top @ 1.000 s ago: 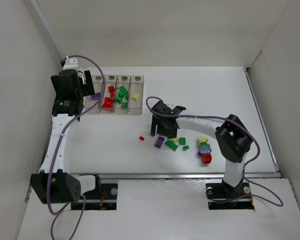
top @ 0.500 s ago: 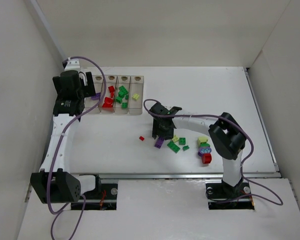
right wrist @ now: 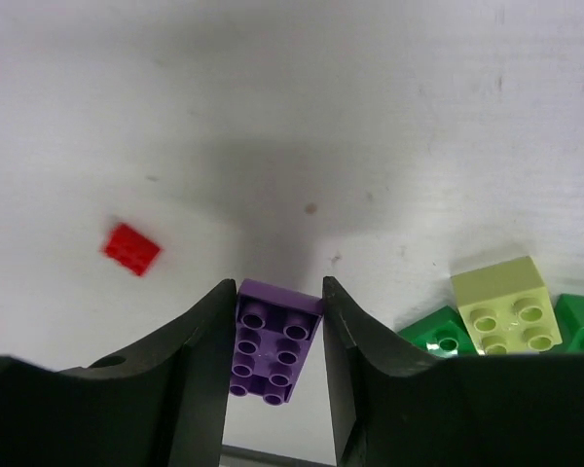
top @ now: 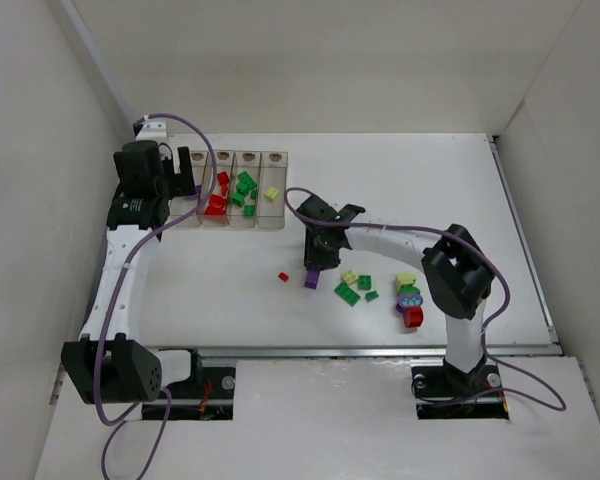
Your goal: Sort the legos into containers by color
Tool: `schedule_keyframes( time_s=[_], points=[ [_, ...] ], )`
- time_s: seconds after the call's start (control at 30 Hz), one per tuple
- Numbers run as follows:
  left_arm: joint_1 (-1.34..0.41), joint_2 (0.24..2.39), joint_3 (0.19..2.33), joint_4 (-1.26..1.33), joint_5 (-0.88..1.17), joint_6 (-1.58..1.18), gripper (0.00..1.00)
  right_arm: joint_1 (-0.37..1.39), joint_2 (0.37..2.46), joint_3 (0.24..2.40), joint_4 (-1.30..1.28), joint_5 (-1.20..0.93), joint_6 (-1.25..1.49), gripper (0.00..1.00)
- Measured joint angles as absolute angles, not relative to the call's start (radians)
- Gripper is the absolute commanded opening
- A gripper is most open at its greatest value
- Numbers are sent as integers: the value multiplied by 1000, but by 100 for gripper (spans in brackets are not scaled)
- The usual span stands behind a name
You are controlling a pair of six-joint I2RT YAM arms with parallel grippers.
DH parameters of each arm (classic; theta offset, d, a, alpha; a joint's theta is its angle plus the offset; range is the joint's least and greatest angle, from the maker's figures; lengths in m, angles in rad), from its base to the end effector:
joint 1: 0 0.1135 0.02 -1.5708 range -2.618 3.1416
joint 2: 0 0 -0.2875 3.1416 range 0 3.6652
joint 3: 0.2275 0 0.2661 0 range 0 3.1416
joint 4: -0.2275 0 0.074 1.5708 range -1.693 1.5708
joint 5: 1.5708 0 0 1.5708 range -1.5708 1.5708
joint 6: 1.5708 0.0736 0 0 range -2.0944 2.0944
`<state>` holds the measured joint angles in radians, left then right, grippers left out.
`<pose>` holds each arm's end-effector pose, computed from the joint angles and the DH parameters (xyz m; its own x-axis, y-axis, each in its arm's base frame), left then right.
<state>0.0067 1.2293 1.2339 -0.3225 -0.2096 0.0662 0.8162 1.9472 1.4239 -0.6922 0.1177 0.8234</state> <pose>0.3212 0.0175 0.4000 -0.3254 0.0625 -0.9435 -0.1831 0.9748 0.1277 0.3018 0.3084 0.1654 -0.9467 0.0565 -0.3172 -0.0017 0.9836 0.1803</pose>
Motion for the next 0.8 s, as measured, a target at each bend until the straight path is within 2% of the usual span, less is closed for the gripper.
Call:
schedule_keyframes(
  time_s=[0.23, 0.37, 0.6, 0.8],
  points=[
    [-46, 1275, 1365, -463, 44, 251, 90, 719, 1892, 1761, -709, 145, 746, 0],
    [-144, 1250, 1423, -502, 212, 384, 100, 673, 1809, 1921, -647, 207, 717, 0],
    [-282, 1148, 1420, -442, 554, 339, 100, 677, 1659, 1898, -449, 250, 727, 0],
    [-321, 1245, 1420, -310, 767, 125, 100, 682, 1653, 1848, -373, 256, 738, 0]
  ],
)
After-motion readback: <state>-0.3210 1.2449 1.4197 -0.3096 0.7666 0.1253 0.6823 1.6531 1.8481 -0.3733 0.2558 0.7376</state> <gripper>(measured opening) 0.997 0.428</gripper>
